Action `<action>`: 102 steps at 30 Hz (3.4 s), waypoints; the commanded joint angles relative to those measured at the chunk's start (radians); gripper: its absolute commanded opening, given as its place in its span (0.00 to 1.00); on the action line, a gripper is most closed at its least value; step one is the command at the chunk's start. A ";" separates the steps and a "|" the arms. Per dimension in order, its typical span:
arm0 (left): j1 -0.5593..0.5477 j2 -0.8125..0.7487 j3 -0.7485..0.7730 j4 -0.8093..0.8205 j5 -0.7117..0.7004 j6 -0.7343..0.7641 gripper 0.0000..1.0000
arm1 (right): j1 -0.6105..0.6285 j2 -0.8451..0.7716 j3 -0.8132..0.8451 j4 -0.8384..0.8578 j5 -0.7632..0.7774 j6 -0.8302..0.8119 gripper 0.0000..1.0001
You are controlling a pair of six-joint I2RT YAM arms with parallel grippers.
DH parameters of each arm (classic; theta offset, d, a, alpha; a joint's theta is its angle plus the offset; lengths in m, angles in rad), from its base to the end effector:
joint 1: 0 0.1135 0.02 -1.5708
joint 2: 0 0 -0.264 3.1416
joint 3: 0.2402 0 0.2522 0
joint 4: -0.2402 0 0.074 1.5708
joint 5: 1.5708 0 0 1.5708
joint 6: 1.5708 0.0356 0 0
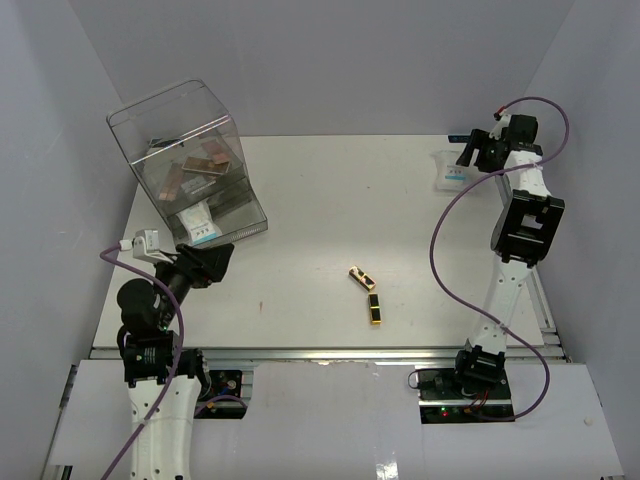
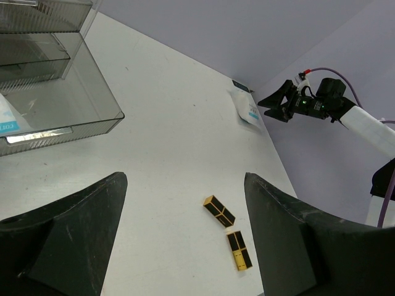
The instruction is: Organize the makeup
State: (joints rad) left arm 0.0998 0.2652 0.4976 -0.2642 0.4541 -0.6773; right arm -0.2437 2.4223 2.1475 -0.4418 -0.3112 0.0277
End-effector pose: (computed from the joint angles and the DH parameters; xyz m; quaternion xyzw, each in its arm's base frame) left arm 0.0968 -0.0060 0.2941 -0.1202 0.7070 -0.3480 0.6038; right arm 0.5383 -0.1226 0.2078 0.0580 0.8996 0.0961 0.4220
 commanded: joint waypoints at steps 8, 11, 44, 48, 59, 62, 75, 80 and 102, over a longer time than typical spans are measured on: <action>-0.003 -0.032 0.030 -0.057 0.000 0.005 0.88 | 0.012 0.070 0.015 0.072 -0.077 0.116 0.58; -0.003 -0.030 0.031 -0.053 0.011 -0.011 0.88 | 0.014 0.063 -0.006 0.082 -0.078 0.114 0.44; -0.008 0.135 0.122 0.053 0.122 -0.090 0.80 | 0.736 -0.474 -0.464 0.367 -0.575 -0.131 0.11; -0.006 0.089 0.124 0.000 0.065 -0.080 0.80 | 0.861 -0.368 -0.310 0.428 -0.544 0.015 0.11; -0.008 -0.020 0.109 -0.108 -0.005 -0.070 0.80 | 0.994 -0.094 -0.028 0.539 -0.265 0.269 0.09; -0.008 -0.029 0.108 -0.122 -0.006 -0.058 0.80 | 1.009 -0.091 -0.056 0.593 -0.178 0.297 0.08; -0.008 -0.047 0.113 -0.145 -0.009 -0.030 0.81 | 1.060 -0.010 -0.042 0.638 0.035 0.335 0.11; -0.008 -0.049 0.108 -0.145 -0.010 -0.027 0.81 | 1.086 -0.007 -0.060 0.632 0.092 0.323 0.28; -0.007 -0.055 0.106 -0.141 -0.002 0.010 0.82 | 1.072 -0.188 -0.089 0.494 -0.070 0.031 0.47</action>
State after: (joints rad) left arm 0.0948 0.2205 0.5930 -0.4036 0.4522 -0.6868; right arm 0.8353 2.3402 1.9893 0.0533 -0.2646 0.2089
